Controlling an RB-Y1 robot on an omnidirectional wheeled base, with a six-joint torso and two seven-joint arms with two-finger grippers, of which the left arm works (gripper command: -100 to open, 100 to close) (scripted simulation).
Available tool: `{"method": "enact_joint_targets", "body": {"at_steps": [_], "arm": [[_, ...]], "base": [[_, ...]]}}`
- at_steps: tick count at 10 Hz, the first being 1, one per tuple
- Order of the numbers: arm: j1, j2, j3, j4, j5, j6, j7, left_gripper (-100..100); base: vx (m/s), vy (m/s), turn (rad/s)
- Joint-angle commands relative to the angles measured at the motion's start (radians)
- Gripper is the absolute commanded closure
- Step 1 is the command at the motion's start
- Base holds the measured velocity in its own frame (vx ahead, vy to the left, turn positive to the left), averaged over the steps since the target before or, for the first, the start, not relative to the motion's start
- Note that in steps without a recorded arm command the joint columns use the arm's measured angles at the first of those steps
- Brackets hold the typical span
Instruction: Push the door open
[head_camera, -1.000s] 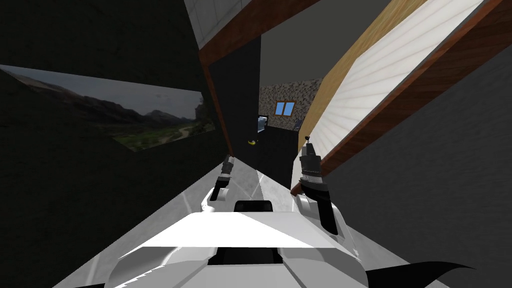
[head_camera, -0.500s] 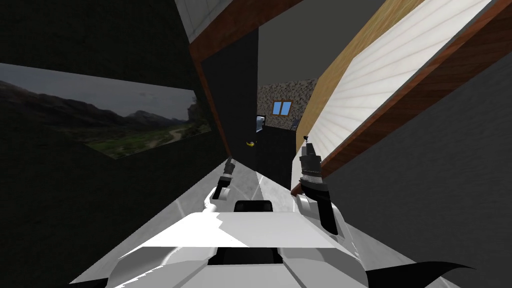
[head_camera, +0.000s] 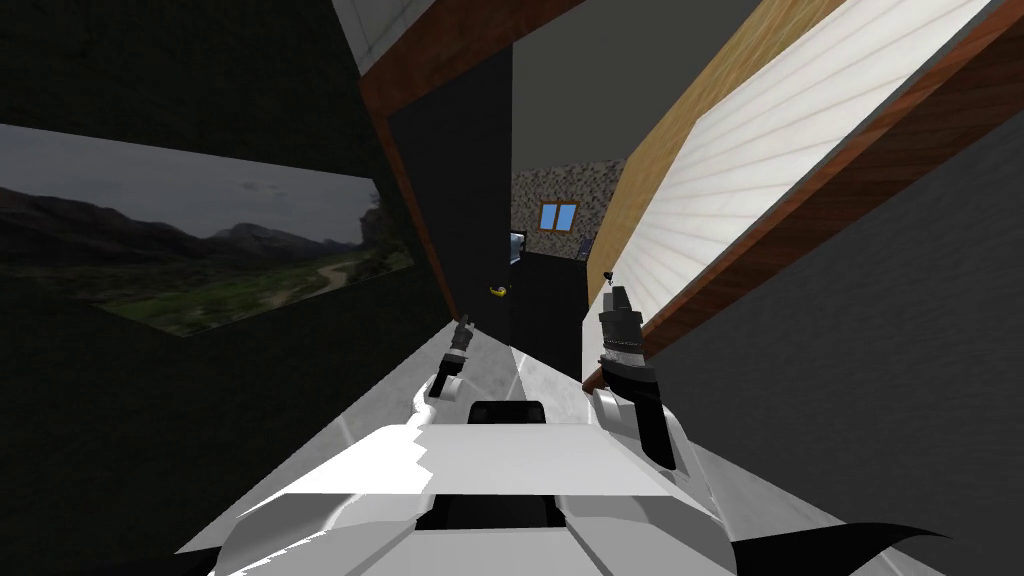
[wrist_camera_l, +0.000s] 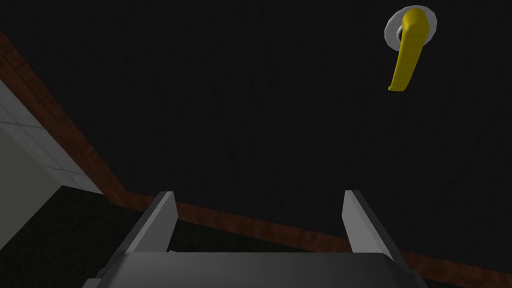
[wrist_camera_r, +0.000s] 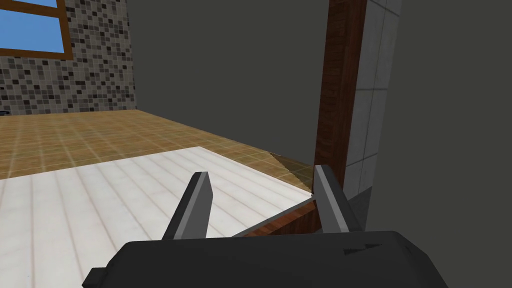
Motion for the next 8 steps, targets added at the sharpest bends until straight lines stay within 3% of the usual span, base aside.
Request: {"method": "enact_joint_targets", "body": {"at_steps": [1,8], "arm": [[-0.021,-0.001,-0.002,0.045,-0.004,-0.008,0.003,-100],[-0.092,-0.004,-0.011,0.213,-0.020,-0.036,0.015,-100]], "base": [[0.084,0.044,-0.086],[0.083,0.054,-0.081]]}}
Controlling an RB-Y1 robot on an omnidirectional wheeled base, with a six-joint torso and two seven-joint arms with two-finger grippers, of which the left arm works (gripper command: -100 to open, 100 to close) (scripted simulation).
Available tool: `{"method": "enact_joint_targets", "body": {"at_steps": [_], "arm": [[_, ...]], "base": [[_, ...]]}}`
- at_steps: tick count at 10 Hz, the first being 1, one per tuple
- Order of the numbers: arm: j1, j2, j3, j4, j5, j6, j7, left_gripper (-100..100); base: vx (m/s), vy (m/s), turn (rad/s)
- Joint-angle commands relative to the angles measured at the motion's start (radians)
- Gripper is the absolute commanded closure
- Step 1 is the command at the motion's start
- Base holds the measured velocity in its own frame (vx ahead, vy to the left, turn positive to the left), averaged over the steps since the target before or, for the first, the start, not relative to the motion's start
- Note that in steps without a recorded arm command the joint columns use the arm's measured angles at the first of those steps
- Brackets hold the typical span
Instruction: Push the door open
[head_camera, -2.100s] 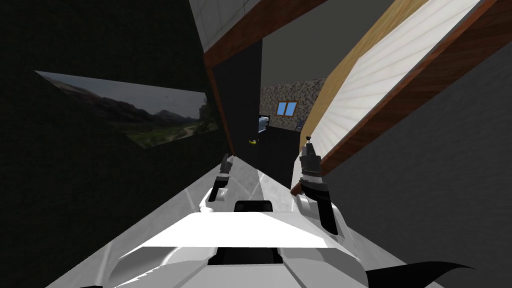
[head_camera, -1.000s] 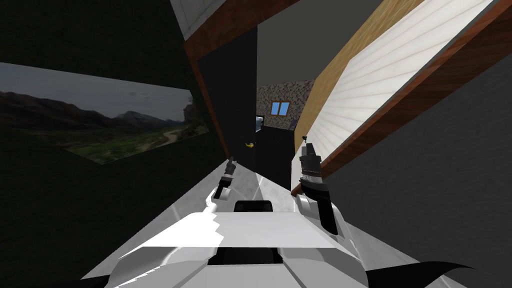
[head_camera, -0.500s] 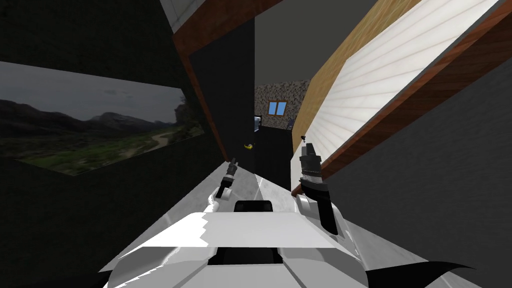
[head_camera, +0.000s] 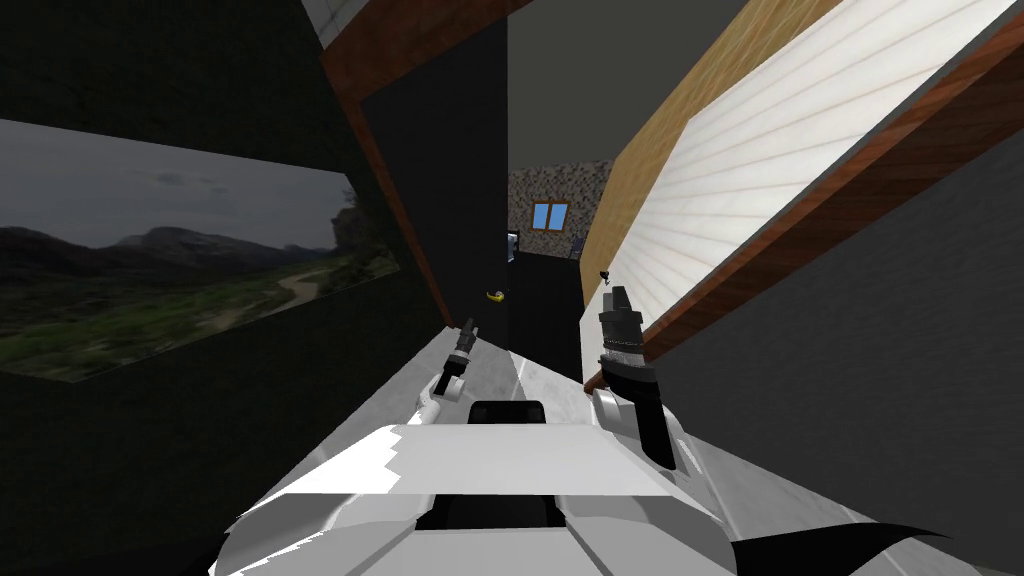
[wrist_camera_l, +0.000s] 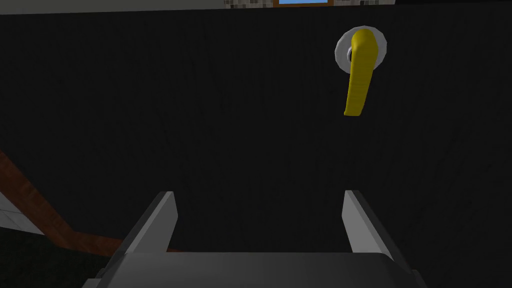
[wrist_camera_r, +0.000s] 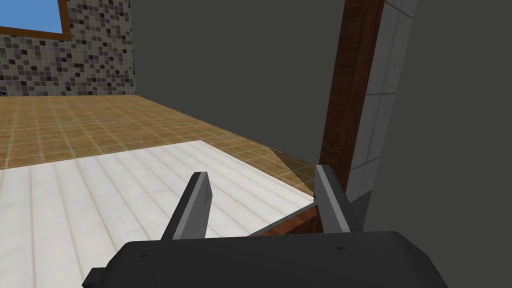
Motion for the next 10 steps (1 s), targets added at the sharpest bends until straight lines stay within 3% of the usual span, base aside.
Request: {"method": "enact_joint_targets", "body": {"at_steps": [1,3,8,10], "arm": [[-0.014,-0.002,-0.003,0.033,-0.004,-0.005,0.002,-100],[-0.041,-0.004,-0.006,0.097,-0.010,-0.016,0.007,-100],[-0.083,-0.008,-0.012,0.197,-0.020,-0.033,0.014,-100],[-0.114,-0.011,-0.016,0.270,-0.027,-0.045,0.019,-100]], "base": [[0.078,0.042,-0.097],[0.079,0.058,-0.093],[0.098,0.062,-0.073],[0.111,0.071,-0.135]]}}
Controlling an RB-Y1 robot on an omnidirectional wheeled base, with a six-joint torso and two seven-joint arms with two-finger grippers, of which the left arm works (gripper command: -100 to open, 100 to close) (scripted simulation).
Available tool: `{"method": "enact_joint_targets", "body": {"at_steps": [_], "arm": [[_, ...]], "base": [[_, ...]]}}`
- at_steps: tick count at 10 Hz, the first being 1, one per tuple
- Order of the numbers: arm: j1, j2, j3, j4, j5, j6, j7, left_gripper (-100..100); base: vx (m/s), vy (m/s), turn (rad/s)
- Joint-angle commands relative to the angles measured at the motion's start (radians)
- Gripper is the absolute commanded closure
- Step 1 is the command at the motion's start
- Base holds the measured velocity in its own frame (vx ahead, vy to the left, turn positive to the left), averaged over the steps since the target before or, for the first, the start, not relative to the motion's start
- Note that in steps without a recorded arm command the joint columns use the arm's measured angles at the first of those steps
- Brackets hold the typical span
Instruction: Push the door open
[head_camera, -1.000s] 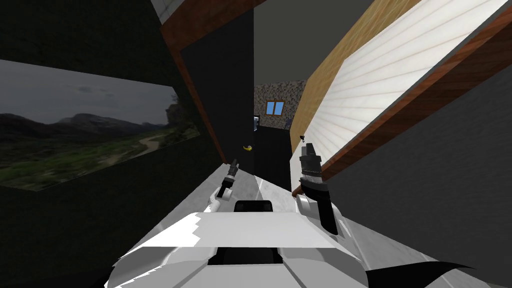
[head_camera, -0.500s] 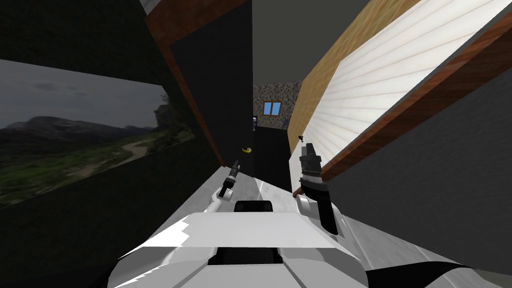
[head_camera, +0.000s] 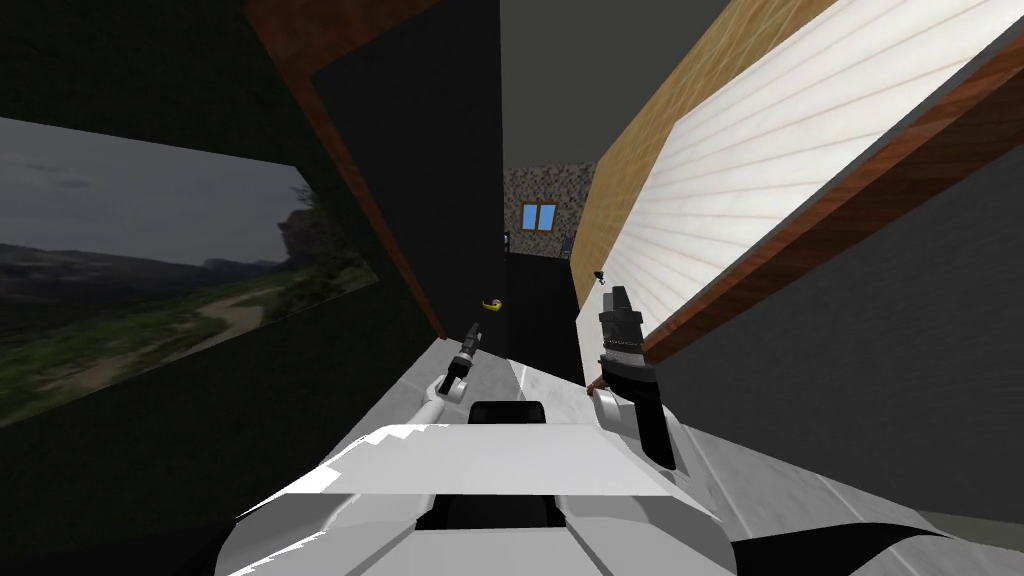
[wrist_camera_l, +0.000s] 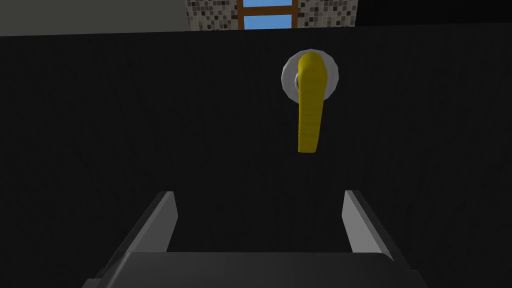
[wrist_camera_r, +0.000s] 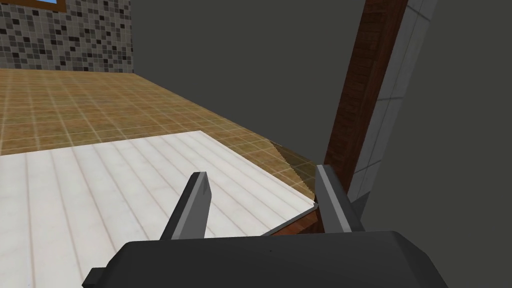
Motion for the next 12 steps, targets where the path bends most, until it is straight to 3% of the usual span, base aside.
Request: {"method": "enact_joint_targets", "body": {"at_steps": [1,8,12], "arm": [[-0.014,-0.002,-0.002,0.035,-0.004,-0.006,0.003,-100],[-0.078,-0.013,-0.011,0.188,-0.019,-0.032,0.014,-100],[-0.076,-0.013,-0.003,0.191,-0.014,-0.041,0.004,-100]], "base": [[0.116,0.085,-0.059],[0.080,0.062,-0.067],[0.126,-0.018,-0.023]]}}
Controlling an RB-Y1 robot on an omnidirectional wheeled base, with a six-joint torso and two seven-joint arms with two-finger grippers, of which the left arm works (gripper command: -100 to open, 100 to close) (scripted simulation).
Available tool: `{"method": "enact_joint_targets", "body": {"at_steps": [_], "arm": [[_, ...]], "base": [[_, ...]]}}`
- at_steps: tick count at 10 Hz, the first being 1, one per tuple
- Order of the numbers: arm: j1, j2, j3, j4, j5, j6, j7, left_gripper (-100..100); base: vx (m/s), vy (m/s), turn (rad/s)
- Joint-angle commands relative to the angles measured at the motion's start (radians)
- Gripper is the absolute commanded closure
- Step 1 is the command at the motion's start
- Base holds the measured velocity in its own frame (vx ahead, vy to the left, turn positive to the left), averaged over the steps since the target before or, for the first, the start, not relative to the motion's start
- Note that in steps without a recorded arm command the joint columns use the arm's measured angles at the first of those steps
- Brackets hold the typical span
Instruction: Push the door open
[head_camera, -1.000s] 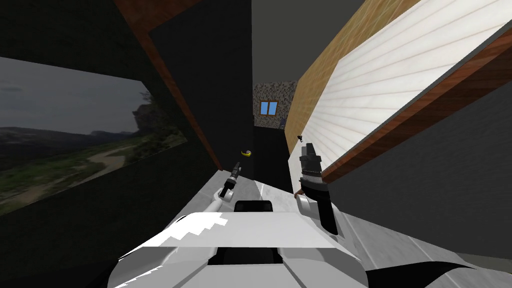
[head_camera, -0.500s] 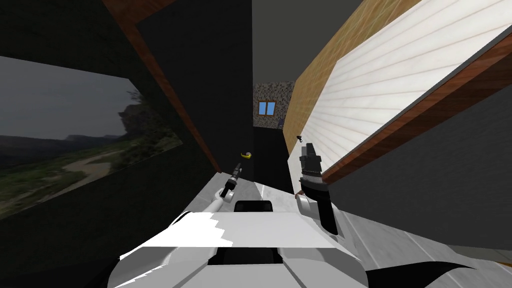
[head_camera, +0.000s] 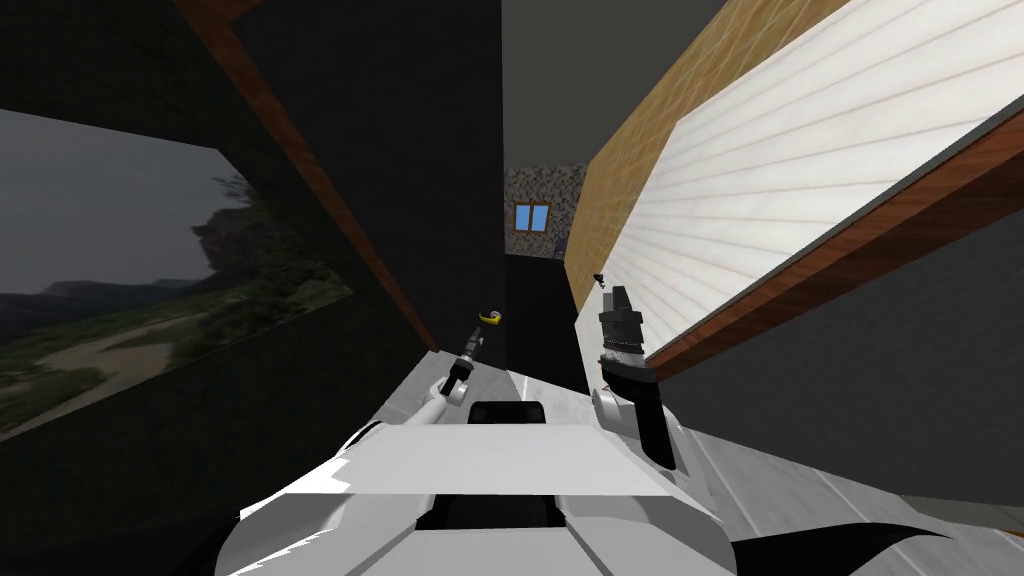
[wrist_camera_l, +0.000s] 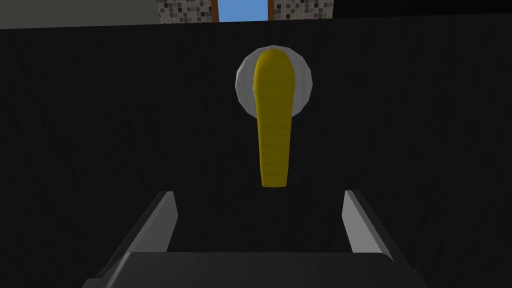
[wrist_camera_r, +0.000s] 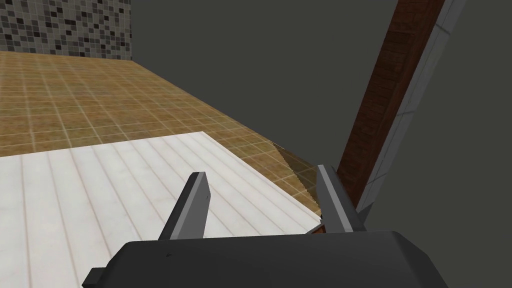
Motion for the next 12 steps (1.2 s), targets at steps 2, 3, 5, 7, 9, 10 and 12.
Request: {"method": "enact_joint_targets", "body": {"at_steps": [2,3,5,7,9,10,12], "arm": [[0.003,-0.001,0.005,0.003,0.003,-0.005,-0.006,-100],[0.004,-0.003,0.007,0.004,0.004,-0.007,-0.009,-100],[0.006,-0.007,0.011,0.007,0.005,-0.010,-0.012,-100],[0.004,-0.008,0.012,0.011,0.006,-0.012,-0.013,-100],[0.004,-0.008,0.012,0.011,0.006,-0.012,-0.013,100],[0.004,-0.008,0.012,0.011,0.006,-0.012,-0.013,100],[0.004,-0.008,0.012,0.011,0.006,-0.012,-0.013,100]], "base": [[0.197,-0.051,-0.031],[0.203,-0.024,-0.027],[0.184,-0.033,-0.024],[0.121,-0.012,-0.013],[-0.017,0.006,0.000],[-0.013,0.010,-0.012],[0.000,0.000,0.000]]}}
